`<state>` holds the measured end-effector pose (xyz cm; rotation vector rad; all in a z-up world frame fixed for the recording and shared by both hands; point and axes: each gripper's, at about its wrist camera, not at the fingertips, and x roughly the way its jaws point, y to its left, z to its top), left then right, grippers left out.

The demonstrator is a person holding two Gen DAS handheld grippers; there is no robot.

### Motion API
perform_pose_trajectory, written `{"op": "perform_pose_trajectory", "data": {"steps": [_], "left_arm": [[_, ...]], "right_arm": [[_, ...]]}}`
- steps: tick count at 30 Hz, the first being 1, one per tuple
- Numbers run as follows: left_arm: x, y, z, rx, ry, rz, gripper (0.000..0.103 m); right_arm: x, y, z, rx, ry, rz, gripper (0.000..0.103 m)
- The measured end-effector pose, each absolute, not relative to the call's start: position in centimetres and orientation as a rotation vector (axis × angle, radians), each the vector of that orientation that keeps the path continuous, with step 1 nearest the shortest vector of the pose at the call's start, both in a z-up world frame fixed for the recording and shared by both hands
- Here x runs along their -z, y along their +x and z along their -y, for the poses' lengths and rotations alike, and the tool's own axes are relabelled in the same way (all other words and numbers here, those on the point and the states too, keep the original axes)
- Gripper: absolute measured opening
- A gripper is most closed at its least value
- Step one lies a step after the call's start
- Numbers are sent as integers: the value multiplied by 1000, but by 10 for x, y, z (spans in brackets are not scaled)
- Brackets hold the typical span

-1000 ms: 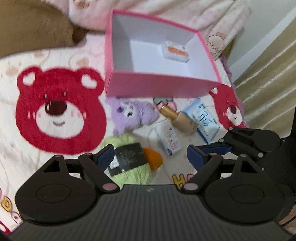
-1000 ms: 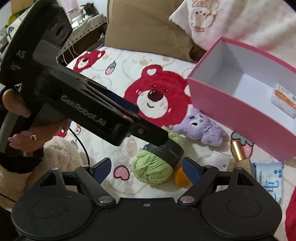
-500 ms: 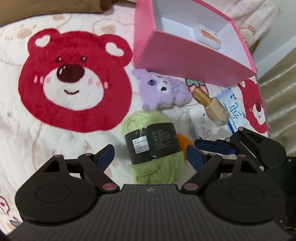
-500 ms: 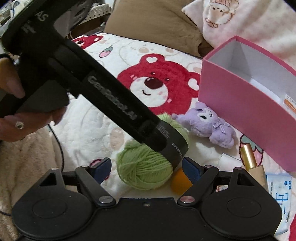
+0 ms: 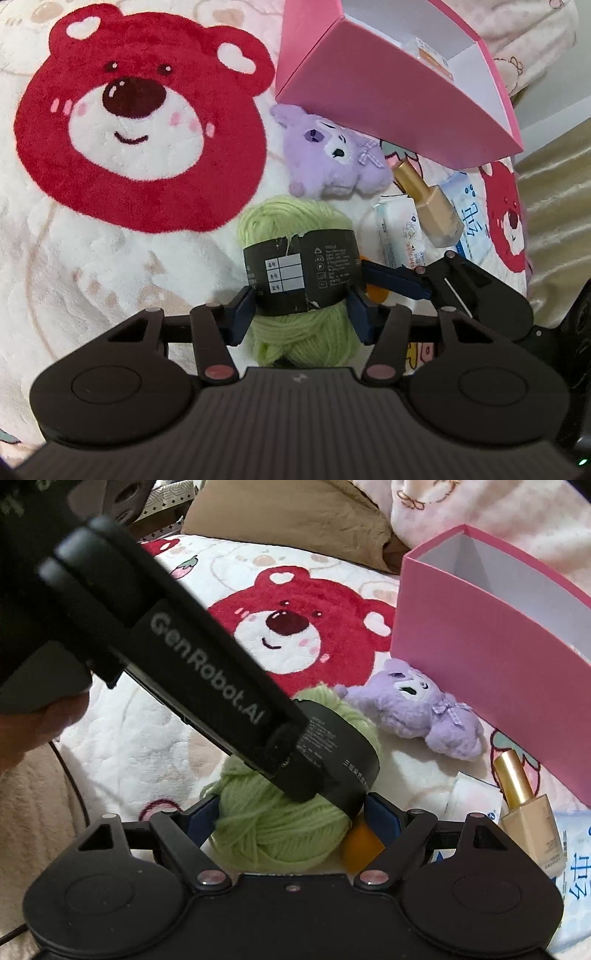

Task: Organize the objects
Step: 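Move the left tool to the green yarn ball and close on it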

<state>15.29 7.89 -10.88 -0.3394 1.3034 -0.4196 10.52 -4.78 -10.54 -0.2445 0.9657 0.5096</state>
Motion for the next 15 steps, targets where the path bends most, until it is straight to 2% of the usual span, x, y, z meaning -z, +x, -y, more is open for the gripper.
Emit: {"op": "perform_pose_trajectory", "data": {"steps": [5,7,11,15], "left_arm": [[110,151,-78,414,-338,-1304,55],[111,150,-78,411,-342,-1304,55],[107,144,-76,427,-338,-1276,47],[97,132,-70,437,-302,-1233,45]], "right_arm": [[107,103,46,-501,-274,-950,88],[105,101,46,-502,-280,-944,84],[100,97,48,-510,-288,-929,74],[93,92,54,-526,-265,-920,71]]}}
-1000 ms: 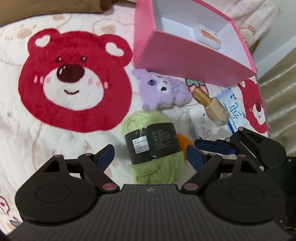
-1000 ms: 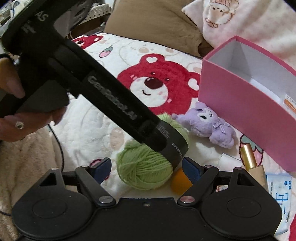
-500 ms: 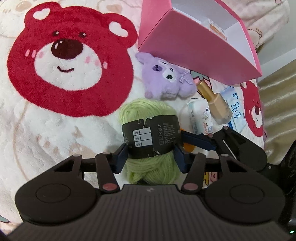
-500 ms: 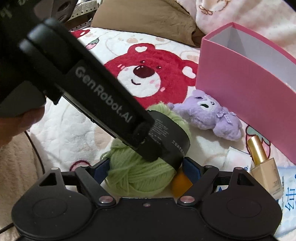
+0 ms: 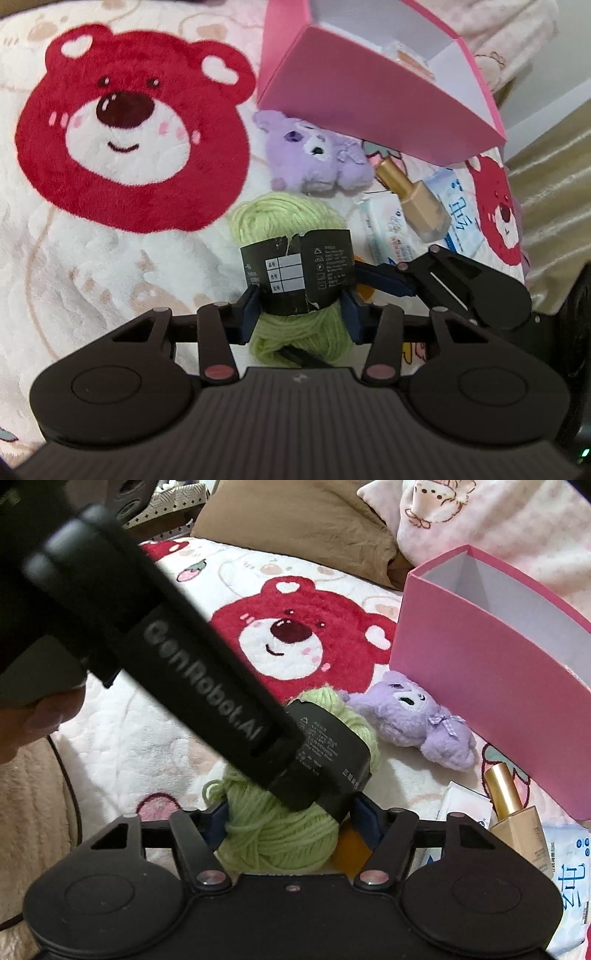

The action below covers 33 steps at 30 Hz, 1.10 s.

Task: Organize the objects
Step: 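Move the left tool to the green yarn ball and close on it, then lift the green yarn ball with the left gripper and carry it into the pink box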

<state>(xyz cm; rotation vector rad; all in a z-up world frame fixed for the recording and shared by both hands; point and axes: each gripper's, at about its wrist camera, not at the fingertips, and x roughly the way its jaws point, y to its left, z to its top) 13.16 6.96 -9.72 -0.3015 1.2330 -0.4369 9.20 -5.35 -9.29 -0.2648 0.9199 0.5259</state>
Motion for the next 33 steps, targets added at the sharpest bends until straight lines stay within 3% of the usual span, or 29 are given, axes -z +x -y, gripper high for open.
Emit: {"op": "perform_pose_trajectory", "data": {"steps": [17,33], "left_arm": [[53,91,-68,434,-307,-1042,45],[-32,113,-54,537,-214,-971,44]], "right_arm": [[56,75,68,-580,-265,-782,71],[-21,96,98,-555,-182,-711,71]]}}
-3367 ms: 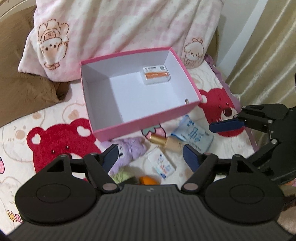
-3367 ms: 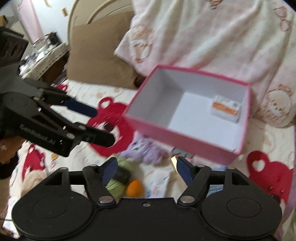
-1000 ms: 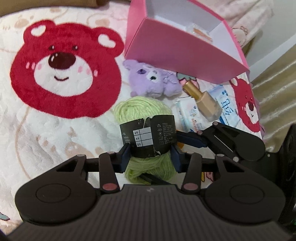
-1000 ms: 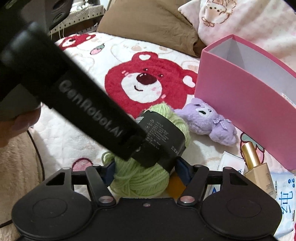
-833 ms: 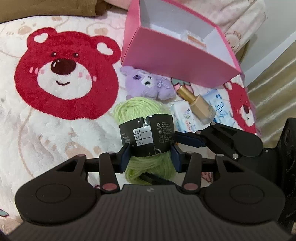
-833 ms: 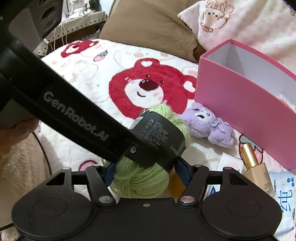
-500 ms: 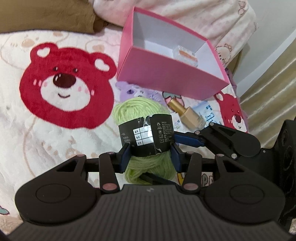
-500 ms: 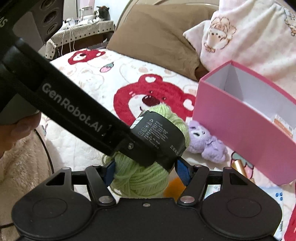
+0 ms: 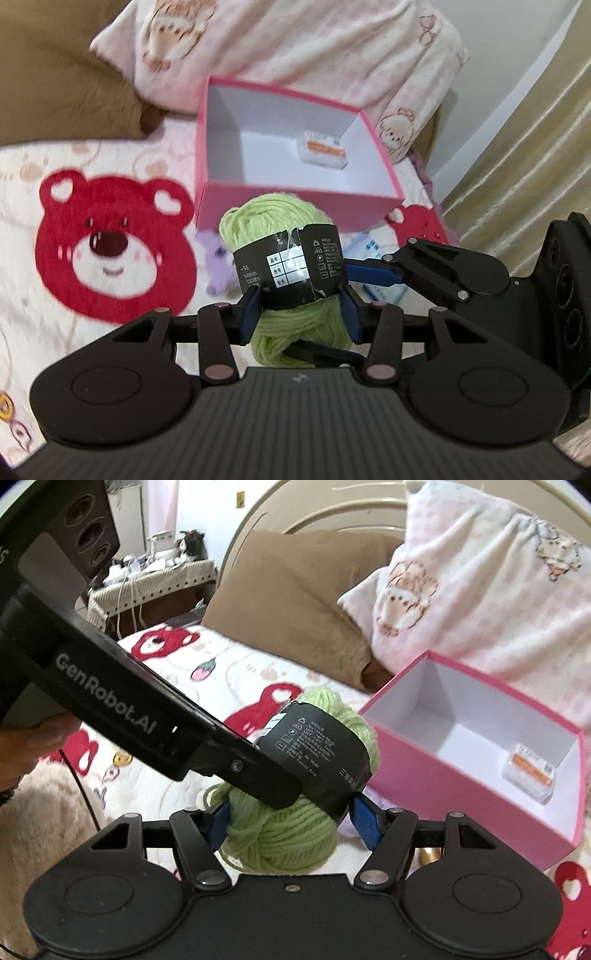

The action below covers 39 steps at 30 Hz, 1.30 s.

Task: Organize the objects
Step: 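Lift the green yarn ball with the left gripper and carry it into the pink box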

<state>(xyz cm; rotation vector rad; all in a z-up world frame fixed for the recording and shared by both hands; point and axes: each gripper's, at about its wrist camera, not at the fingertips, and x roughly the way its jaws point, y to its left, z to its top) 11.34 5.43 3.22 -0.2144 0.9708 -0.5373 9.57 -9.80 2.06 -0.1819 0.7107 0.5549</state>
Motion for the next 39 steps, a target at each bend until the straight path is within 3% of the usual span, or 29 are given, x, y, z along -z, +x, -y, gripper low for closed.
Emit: {"op": "perform_pose_trajectory", "data": {"steps": [12,20,39], "left_arm": [[-87,163,-20,549,-189,-902,44],[-99,211,-1,546,-171,-863,45],[15,326,20,508,-245,-944,45]], "right_arm": [[-79,146,128,-486,-207,-734,71],[-89,193,158,-455,-132,-739,71],[18,312,196,-419,13,-907,69]]}}
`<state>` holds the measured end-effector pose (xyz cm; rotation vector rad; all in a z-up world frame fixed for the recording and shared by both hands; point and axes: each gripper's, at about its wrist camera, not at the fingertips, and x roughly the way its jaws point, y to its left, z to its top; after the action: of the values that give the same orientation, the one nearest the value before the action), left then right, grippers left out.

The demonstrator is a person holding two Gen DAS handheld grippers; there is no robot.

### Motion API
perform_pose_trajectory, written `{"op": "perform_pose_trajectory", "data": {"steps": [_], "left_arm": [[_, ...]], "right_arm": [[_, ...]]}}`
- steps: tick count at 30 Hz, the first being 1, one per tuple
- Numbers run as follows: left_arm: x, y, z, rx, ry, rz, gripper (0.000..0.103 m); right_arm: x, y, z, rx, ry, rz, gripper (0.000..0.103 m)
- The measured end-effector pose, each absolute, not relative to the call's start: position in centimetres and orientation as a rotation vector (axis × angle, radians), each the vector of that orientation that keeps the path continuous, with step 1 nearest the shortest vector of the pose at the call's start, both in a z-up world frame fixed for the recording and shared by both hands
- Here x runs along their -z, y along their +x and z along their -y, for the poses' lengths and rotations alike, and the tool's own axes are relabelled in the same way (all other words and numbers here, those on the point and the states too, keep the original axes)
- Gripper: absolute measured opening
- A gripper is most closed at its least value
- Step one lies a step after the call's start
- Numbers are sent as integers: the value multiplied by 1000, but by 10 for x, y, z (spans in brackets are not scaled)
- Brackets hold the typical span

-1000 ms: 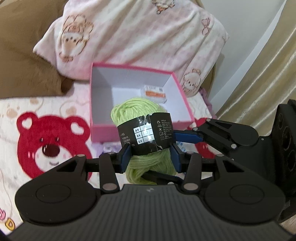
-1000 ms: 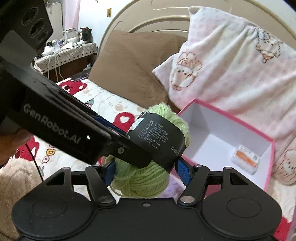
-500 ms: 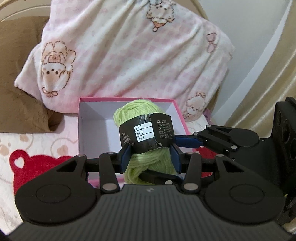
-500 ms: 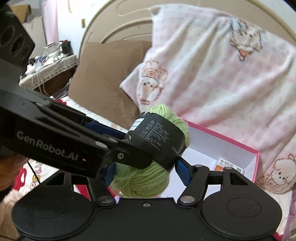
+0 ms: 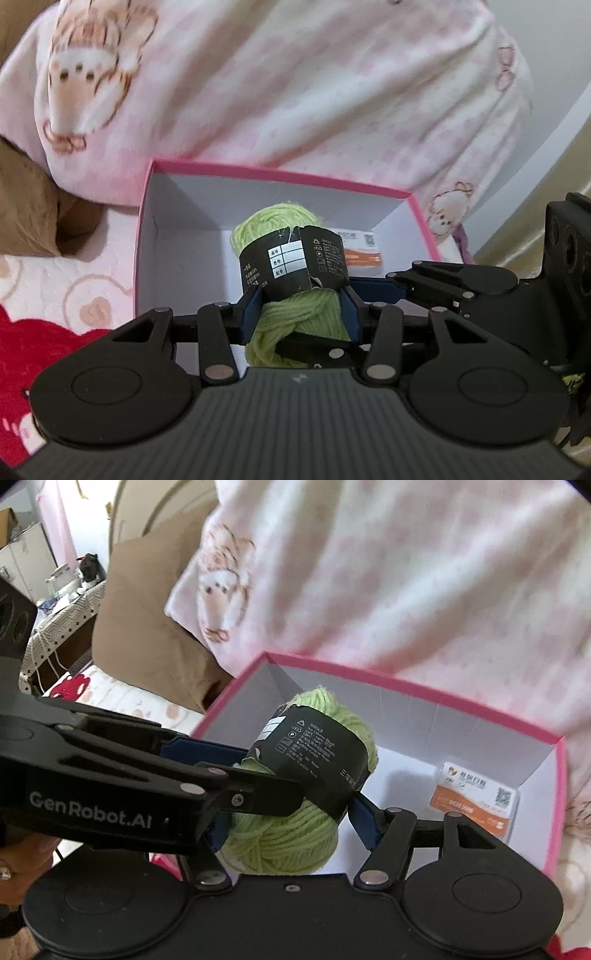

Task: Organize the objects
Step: 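Lift the green yarn ball with the left gripper and carry it into the pink box, then lower the yarn ball into the box and open the left gripper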

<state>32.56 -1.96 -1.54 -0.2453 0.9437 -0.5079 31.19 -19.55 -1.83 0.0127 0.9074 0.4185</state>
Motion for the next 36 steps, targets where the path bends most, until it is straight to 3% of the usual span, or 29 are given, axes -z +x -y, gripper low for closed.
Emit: {"op": "perform_pose_trajectory", "data": {"steps": [8,15,19,25,29,36], "left_arm": [[42,341,18,489,-252,-961,43],[59,349,20,472,-243,-987,36],[62,350,21,462,-241,-1009,31],[61,349,28,404,-200,-982,28],[63,351,26,367,-217,-962,26],[57,352,18,377,-250,-950,25]], "right_arm": [[45,330,192,-400,2,-943,68],[64,344,188,-350,-36,-1018,67],[62,339,190,-374,-37,-1023,75],[61,328,197,-363,-10,-1049,75],[60,339,186,-330,-58,-1074,52],[52,352,163,-334,-178,-1040,46]]}}
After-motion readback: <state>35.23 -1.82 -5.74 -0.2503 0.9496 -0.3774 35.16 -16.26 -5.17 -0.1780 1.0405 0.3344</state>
